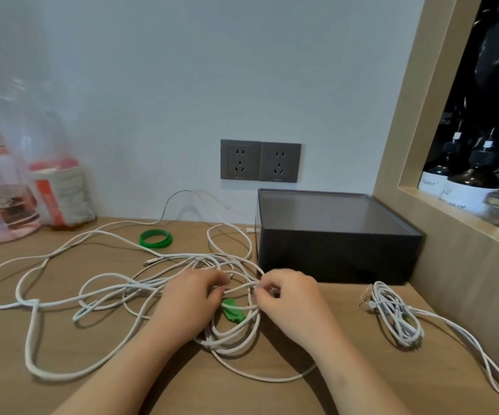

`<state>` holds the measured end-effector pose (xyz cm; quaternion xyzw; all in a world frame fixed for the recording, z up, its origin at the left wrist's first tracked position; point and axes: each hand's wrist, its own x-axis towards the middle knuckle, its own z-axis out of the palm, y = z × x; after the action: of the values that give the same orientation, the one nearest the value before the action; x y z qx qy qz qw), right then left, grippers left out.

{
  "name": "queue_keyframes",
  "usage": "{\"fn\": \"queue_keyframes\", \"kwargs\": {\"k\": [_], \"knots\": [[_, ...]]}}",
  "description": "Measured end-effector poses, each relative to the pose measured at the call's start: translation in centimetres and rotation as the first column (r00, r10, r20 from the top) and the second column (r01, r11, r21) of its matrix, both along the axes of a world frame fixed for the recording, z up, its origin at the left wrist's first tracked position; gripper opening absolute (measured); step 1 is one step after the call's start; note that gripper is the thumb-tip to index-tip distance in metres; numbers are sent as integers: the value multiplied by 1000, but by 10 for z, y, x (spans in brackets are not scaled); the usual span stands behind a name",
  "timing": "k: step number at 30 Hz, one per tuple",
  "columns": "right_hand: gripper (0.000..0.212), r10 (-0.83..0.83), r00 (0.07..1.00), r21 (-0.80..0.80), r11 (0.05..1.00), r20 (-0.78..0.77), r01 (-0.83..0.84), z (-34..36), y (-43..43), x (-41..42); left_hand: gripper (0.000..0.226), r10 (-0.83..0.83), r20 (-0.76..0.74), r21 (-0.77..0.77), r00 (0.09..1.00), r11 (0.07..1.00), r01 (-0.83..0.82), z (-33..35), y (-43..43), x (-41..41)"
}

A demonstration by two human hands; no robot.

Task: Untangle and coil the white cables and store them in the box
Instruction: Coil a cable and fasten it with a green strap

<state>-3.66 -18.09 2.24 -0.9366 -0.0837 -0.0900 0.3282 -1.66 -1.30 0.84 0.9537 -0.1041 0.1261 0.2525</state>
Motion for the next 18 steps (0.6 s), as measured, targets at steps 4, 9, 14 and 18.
{"fn": "queue_keyframes", "kwargs": {"k": [4,9,14,18], "knots": [[28,-188,979,-87,980,-74,181,-5,-18,4,32,-8,-88,-55,996,998,3,0,-4,-1],[16,-277,953,-193,949,-123,251,-11,-23,8,40,-98,-158,-65,983,994,89,0,-7,-4],[9,-297,955,-11,955,11,297,-6,-23,5,6,-78,-109,10,991,997,79,0,-9,-2],[10,-331,944,18,943,2,331,-4,-26,5,6,-106,-55,-51,993,993,103,2,-13,-2]]}}
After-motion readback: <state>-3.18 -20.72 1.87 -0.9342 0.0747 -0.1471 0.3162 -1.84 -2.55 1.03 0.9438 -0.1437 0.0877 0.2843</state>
